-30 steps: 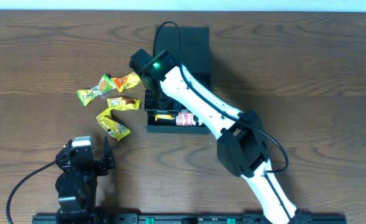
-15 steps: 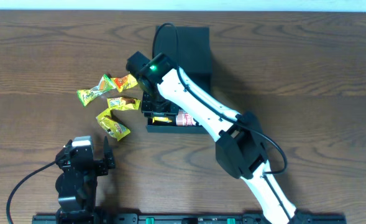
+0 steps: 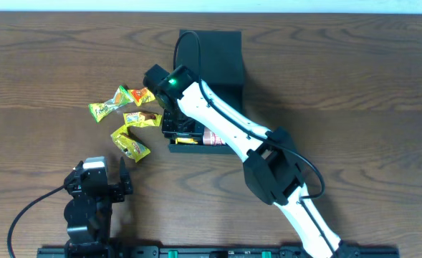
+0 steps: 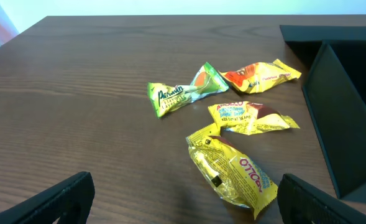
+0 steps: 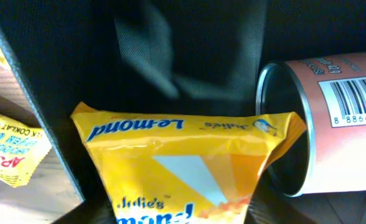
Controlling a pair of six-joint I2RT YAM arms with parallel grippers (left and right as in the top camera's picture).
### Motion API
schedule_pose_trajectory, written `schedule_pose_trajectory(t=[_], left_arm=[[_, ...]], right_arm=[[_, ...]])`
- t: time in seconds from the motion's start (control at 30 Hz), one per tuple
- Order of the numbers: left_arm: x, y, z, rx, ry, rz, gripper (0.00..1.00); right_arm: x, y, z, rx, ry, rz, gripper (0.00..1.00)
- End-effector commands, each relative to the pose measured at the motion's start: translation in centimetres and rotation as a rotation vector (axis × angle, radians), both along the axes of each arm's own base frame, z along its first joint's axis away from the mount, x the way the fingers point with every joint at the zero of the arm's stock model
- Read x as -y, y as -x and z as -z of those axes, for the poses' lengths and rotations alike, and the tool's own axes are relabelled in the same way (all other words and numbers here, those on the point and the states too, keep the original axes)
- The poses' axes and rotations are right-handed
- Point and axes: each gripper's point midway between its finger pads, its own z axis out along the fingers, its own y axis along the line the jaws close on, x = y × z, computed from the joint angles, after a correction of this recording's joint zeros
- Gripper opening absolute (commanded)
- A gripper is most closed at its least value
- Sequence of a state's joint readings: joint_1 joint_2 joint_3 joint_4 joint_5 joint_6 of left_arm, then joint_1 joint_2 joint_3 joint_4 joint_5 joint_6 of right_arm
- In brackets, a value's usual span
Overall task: Pack container
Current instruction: 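Release the packet and raise the right gripper out of the box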
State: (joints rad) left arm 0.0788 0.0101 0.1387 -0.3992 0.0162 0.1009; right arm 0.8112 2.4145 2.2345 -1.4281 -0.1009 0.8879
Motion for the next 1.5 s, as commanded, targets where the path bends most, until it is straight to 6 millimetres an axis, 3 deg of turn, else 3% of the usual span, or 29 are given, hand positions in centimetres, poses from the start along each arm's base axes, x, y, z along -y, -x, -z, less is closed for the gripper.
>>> schedule_pose_trajectory(t=[0.0, 0.47, 0.7, 0.87, 1.13, 1.33, 1.47], left_arm=[[-0.1, 0.1, 0.9, -0.017, 0.015, -0.012, 0.95], [-0.1, 0.1, 0.9, -0.017, 0.015, -0.012, 0.95], [-0.1, 0.1, 0.9, -0.017, 0.015, -0.012, 0.95], [-0.1, 0.1, 0.9, -0.017, 0.015, -0.012, 0.95], [-0.1, 0.1, 0.9, -0.017, 0.015, -0.012, 0.95], [-0.1, 0.1, 0.9, -0.017, 0.015, -0.012, 0.95], [-0.1, 0.1, 0.9, -0.017, 0.015, -0.012, 0.95]], right_arm=[[0.1, 0.3, 0.6, -0.008, 0.019, 0.003, 0.58], [0.4, 0.1, 0.6, -0.007, 0.022, -0.01, 0.61], [1.7, -1.9, -0.6, 0.017, -0.003, 0.023, 0.63], [2.7, -5.5, -4.5, 0.139, -0.068, 0.005, 0.66], [5.4, -10.8, -15.2, 0.51, -0.065, -0.212, 0.81], [5.7, -11.4, -22.7, 0.732, -0.092, -0.379, 0.9], [7.0, -11.3, -25.8, 0.823, -0.052, -0.561, 0.99]])
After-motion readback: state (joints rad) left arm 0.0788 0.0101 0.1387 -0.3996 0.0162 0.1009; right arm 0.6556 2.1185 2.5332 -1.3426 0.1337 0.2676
